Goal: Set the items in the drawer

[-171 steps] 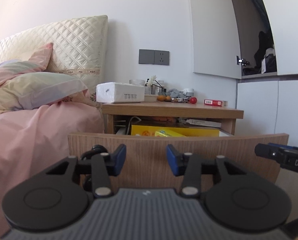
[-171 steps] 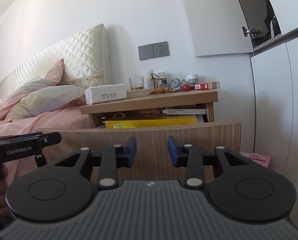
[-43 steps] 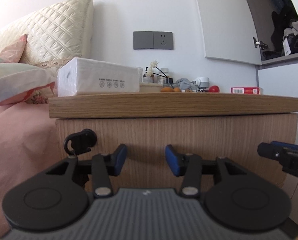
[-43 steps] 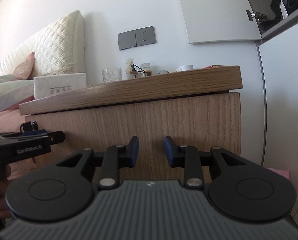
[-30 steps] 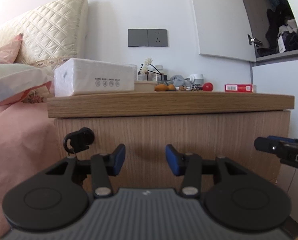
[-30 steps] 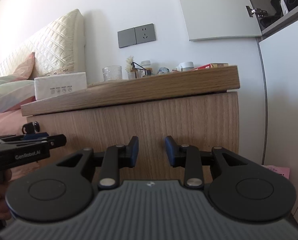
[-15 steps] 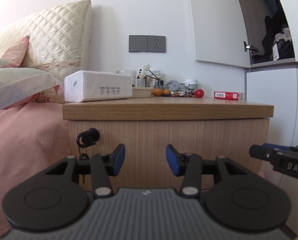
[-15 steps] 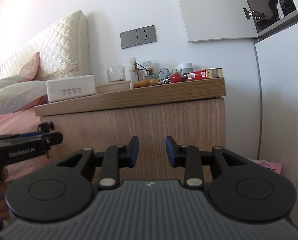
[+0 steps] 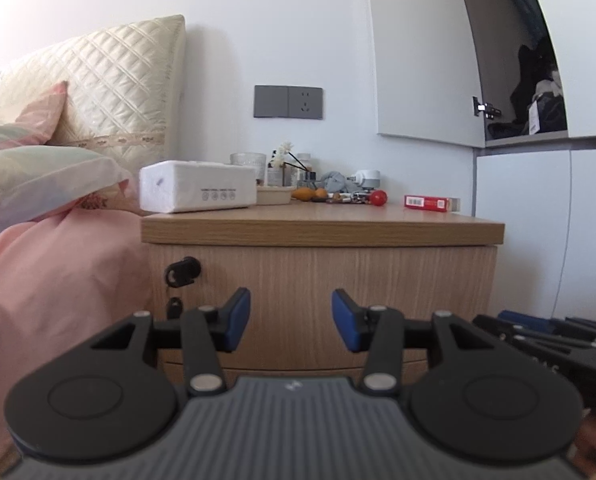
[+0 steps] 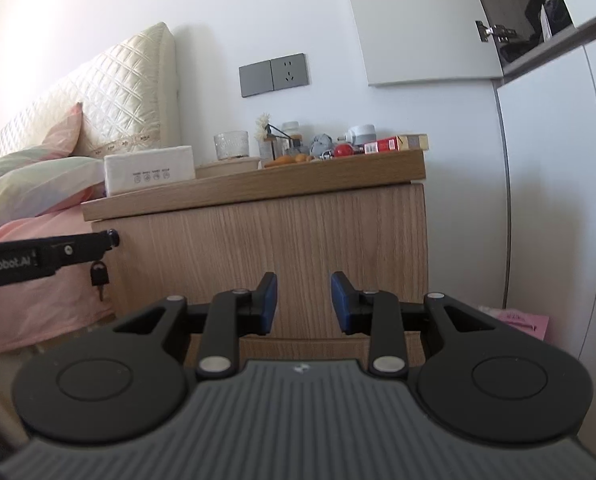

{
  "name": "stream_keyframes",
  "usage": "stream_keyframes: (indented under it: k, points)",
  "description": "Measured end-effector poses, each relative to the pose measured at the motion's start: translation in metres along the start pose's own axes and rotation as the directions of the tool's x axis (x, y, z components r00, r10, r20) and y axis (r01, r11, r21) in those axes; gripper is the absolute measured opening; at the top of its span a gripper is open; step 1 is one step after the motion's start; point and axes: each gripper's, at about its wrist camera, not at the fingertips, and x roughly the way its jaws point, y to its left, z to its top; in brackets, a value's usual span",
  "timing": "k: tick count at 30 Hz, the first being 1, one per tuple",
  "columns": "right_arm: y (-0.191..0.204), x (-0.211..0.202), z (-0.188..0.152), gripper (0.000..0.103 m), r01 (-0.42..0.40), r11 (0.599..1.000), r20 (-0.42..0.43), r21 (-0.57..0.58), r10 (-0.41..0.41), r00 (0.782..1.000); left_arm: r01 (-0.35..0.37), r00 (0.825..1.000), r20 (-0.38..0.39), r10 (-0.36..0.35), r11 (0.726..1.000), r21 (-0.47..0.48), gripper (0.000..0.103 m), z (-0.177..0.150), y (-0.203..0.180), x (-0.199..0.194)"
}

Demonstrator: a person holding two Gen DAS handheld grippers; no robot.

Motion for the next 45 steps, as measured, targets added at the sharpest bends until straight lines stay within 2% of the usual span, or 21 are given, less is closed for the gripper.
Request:
stream_keyframes:
  k: [6, 8, 11, 15, 20, 23, 27, 32, 38, 39, 41, 45]
  points:
    - [0.004, -0.017, 0.012, 0.034, 0.023, 0.997, 0.005, -0.077, -0.022, 1.0, -0.061, 0.998, -0.019, 0.061, 0.998, -0.026, 0.05, 0.004, 0.012, -0.021]
    - [0.003, -0.026, 0.017, 0.034, 0.015, 0.999, 0.006, -0.049, -0.015, 1.0, -0.07, 0.998, -0.001, 0.07, 0.997, -0.032, 0.051, 0.008, 0.01, -0.029]
    - [0.005, -0.038, 0.024, 0.034, 0.011, 1.0, -0.004, -0.022, -0.011, 1.0, -0.056, 0.998, 0.01, 0.057, 0.998, -0.035, 0.051, 0.013, 0.005, -0.039]
    - [0.016, -0.056, 0.037, 0.034, 0.009, 0.998, -0.001, -0.055, -0.009, 1.0, -0.046, 0.999, -0.001, 0.046, 0.999, -0.006, 0.052, 0.014, -0.002, -0.05]
    - [0.036, -0.073, 0.045, 0.034, 0.022, 0.995, -0.026, -0.1, -0.025, 0.999, -0.076, 0.997, -0.019, 0.076, 0.997, 0.027, 0.053, 0.014, 0.0, -0.064]
    - [0.044, -0.082, 0.049, 0.034, -0.002, 0.996, -0.023, -0.094, 0.0, 1.0, -0.081, 0.997, 0.01, 0.081, 0.996, 0.036, 0.055, 0.021, 0.003, -0.076]
    - [0.049, -0.091, 0.052, 0.033, -0.008, 0.997, -0.001, -0.073, 0.008, 1.0, -0.081, 0.997, 0.003, 0.081, 0.996, 0.041, 0.06, 0.018, 0.011, -0.089]
    - [0.043, -0.101, 0.051, 0.033, 0.011, 1.0, 0.004, -0.02, -0.011, 1.0, -0.08, 0.997, -0.018, 0.08, 0.996, 0.044, 0.061, 0.011, 0.024, -0.104]
    - [0.044, -0.109, 0.05, 0.034, -0.008, 0.999, 0.022, -0.051, 0.009, 1.0, -0.079, 0.997, 0.012, 0.078, 0.996, 0.053, 0.066, 0.009, 0.04, -0.119]
    - [0.046, -0.11, 0.049, 0.034, -0.013, 0.998, 0.026, -0.056, 0.015, 1.0, -0.075, 0.997, 0.018, 0.074, 0.996, 0.047, 0.067, 0.01, 0.043, -0.121]
    - [0.047, -0.112, 0.047, 0.034, -0.029, 0.998, 0.029, -0.048, 0.03, 0.999, -0.08, 0.996, 0.035, 0.079, 0.996, 0.036, 0.08, 0.011, 0.046, -0.125]
    - [0.054, -0.112, 0.044, 0.034, -0.047, 0.997, 0.034, -0.055, 0.049, 0.998, -0.075, 0.996, 0.057, 0.074, 0.997, 0.011, 0.085, 0.014, 0.049, -0.128]
